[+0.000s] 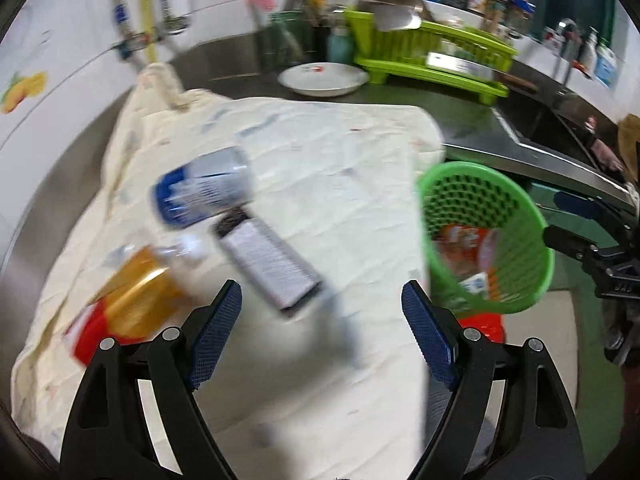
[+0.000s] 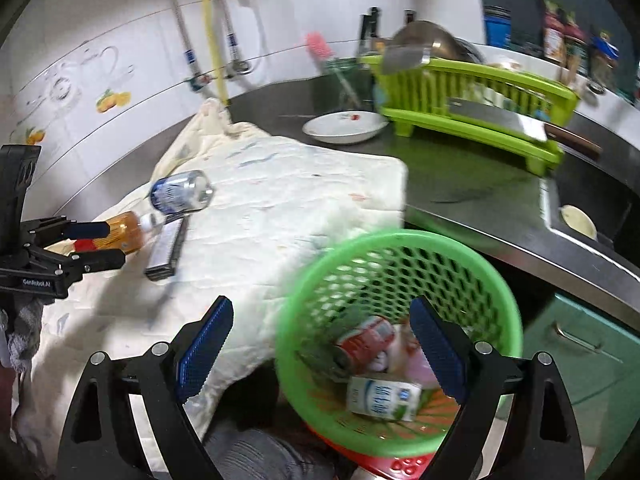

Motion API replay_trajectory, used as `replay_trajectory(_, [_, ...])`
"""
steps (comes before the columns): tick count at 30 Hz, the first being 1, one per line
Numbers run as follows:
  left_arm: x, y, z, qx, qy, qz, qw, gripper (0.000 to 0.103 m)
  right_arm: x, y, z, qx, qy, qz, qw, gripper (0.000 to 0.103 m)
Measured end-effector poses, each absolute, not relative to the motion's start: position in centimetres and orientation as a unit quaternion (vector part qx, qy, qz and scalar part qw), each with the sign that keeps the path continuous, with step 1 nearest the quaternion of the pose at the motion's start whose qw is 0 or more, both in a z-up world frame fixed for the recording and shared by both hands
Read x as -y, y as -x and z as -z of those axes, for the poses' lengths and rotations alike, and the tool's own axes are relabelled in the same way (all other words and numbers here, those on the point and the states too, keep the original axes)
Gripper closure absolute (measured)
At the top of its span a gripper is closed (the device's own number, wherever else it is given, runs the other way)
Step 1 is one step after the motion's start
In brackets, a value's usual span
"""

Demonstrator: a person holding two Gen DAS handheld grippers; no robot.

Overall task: Collect trash
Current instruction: 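Move left gripper to the orange-and-red bottle while right gripper moves to the black box, then grasp the black box with right gripper while left gripper grasps the orange-and-red bottle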

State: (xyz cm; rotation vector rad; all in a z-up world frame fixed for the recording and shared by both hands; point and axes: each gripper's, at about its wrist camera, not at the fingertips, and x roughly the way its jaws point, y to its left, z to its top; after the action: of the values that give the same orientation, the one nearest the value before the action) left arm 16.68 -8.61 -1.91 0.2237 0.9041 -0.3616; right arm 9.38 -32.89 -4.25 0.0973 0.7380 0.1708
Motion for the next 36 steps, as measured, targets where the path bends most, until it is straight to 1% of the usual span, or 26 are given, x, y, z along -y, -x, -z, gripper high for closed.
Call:
replay_trajectory(8, [1.7, -17.6, 1.6, -0.44, -0.121, 0.113, 0.883, 0.022, 27.5, -11.7, 4.2, -0.369, -0.024, -0.126, 0.921, 0.016])
replay_trajectory(16, [-2.7, -18.9, 2.2, -0.45, -0.155, 0.085, 0.875, 0.022, 23.4, -13.2, 4.4, -0.378, -0.004, -0.154, 0.913, 0.017])
replay_trajectory(18, [-3.3, -19.3, 2.6, -0.456, -0.162, 0.086, 0.871, 0.017, 22.7, -13.5, 4.5, -0.38, 0.0, -0.158, 0.911, 0.016])
replay_trajectory(19, [-3.7, -19.7, 3.0, -0.462, -0.167, 0.085, 0.867, 0.016, 22.3, -13.7, 4.5, -0.382, 0.002, -0.16, 0.91, 0.017])
replay_trajectory(28, [-5.6, -21.8, 5.1, -0.482, -0.191, 0.097, 0.85, 0.016, 18.8, -15.7, 5.1, -0.396, 0.018, -0.182, 0.9, 0.017])
replay_trajectory(36, [-5.2, -22.7, 6.2, -0.487, -0.217, 0.124, 0.837, 0.016, 16.2, -17.7, 6.0, -0.409, 0.026, -0.199, 0.89, 0.017])
